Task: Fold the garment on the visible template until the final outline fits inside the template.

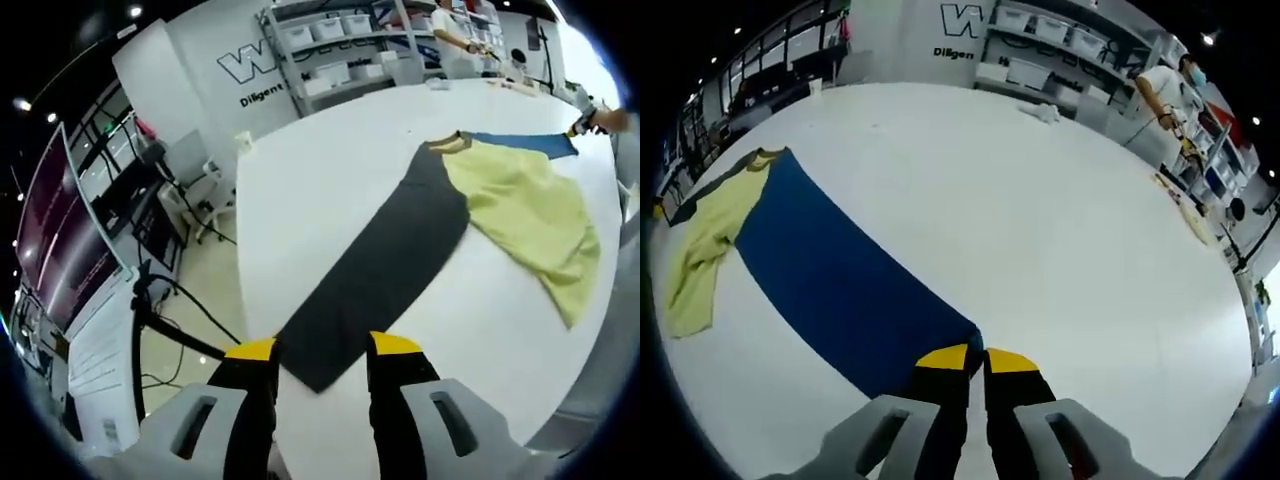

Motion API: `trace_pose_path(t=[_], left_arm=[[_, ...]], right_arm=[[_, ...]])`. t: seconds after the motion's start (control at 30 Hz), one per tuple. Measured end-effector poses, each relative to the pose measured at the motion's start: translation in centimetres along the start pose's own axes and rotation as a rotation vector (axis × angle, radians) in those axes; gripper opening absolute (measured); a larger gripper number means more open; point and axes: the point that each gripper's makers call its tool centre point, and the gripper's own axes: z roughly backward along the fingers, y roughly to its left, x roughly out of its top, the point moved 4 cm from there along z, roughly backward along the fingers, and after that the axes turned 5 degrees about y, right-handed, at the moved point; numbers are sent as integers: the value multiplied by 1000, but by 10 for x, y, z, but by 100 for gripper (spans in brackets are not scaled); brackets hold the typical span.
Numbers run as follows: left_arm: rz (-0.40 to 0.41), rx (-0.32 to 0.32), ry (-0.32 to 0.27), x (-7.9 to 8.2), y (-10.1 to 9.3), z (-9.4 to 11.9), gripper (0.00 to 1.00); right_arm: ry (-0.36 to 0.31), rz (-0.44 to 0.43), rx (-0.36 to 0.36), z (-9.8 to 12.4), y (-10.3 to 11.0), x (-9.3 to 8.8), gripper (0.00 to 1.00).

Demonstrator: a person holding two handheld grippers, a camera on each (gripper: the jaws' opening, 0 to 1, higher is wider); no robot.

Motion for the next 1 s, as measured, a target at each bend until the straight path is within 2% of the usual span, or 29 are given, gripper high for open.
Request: trace_pose_path(t=[0.13,0.57,1.0], left_arm=[[-13,-5,0,3,-3,1,33],[-11,-20,-24,14,-14,1,34],[-1,-39,-49,13,-24,7,35]], right_arm=[[-24,-42,17,2,-5,0,0],[-59,-39,44,14,-8,-1,0],[-104,3,95,29,8,4,11]])
